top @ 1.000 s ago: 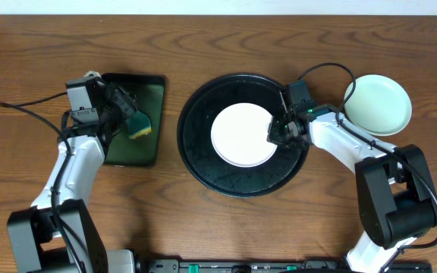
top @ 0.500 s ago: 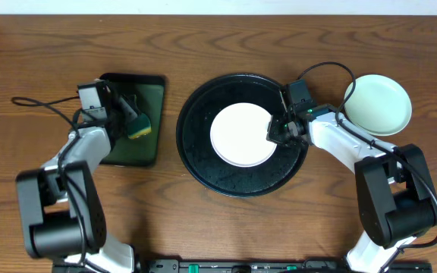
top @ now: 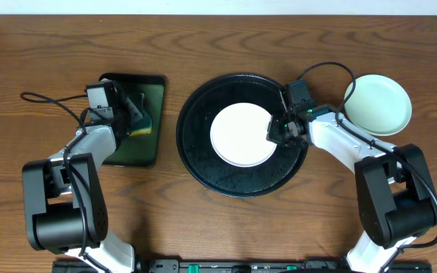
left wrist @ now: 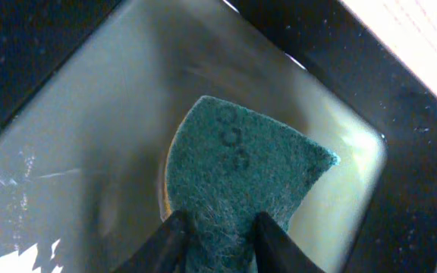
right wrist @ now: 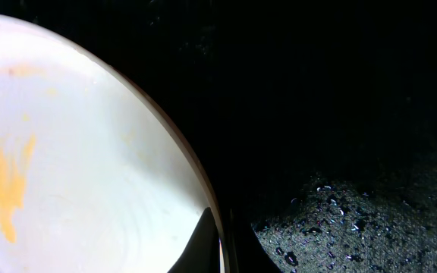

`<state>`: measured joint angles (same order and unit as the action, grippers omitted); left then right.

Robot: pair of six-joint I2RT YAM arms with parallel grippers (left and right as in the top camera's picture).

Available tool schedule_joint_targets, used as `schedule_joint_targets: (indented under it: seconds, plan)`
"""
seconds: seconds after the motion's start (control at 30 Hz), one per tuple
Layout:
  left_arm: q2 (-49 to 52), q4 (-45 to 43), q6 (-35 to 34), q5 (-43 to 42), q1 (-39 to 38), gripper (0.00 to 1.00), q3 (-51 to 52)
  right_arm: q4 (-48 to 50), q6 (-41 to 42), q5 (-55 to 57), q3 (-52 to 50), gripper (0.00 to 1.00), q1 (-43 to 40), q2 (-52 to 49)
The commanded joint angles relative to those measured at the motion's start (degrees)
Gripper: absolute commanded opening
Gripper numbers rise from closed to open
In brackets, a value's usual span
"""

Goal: Clean dirty plates on tray and stack at the side
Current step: 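Dip the green sponge in the water tray with the left gripper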

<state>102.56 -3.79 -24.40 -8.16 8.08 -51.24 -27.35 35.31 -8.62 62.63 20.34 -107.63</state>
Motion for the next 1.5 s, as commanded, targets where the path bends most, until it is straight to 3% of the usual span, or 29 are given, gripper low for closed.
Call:
schedule_joint_targets:
  seconds: [0.0,0.2,0.67,1.27,1.47]
  plan:
    - [0.52,1.16,2.82,0.35,-0.35,0.22,-0.50,0.59,-0.28,0.70,-1.57,0.01,0.68,-3.72]
    - [0.50,2.01,2.95,3.82,-0.33,0.07,-0.52,0.52,-0.28,0.68,-1.57,0.01,0.72,-3.72]
    - [-12.98,4.17,2.71,4.24,-0.28,0.07,-0.52,0.81,-1.14,0.68,-1.57,0.01,0.76,-3.72]
    - [0.74,5.49,2.78,11.41,-0.28,0.07,-0.50,1.05,-1.60,0.90,-1.60,0.01,0.76,-3.72]
    - [-0.79,5.49,3.37,11.15,-0.28,0.07,-0.63,0.98,-2.84,1.09,-1.60,0.01,0.76,-3.72]
